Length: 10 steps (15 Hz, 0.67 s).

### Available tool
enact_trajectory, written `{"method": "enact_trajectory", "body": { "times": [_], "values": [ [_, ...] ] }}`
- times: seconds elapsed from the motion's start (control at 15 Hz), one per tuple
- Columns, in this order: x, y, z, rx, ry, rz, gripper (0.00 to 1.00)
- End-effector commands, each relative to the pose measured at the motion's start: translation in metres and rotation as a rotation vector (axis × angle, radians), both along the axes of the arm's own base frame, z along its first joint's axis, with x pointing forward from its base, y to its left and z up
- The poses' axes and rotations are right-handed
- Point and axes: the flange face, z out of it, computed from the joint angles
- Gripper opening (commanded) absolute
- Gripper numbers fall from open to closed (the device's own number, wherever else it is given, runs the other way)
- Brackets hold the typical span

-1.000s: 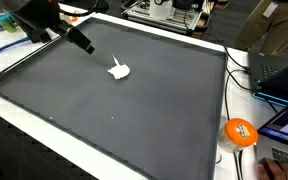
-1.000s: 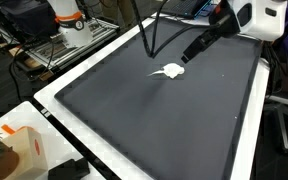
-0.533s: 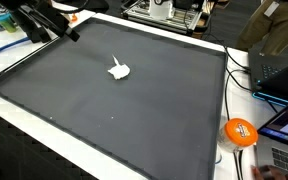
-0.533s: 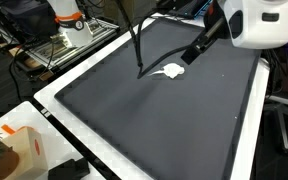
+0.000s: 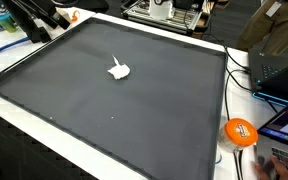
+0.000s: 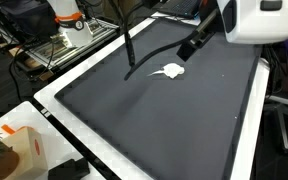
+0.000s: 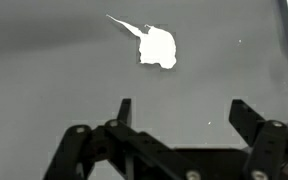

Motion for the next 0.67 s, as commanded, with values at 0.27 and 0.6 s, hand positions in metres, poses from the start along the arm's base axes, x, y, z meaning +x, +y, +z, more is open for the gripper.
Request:
{"method": "enact_trajectory", "body": {
  "times": [0.27, 0.6],
  "values": [
    [0.011, -0.016, 0.033, 0.034, -0.165, -0.049, 1.0],
    [0.0, -0.007, 0.065, 0.099, -0.218, 0.13, 1.0]
  ]
}}
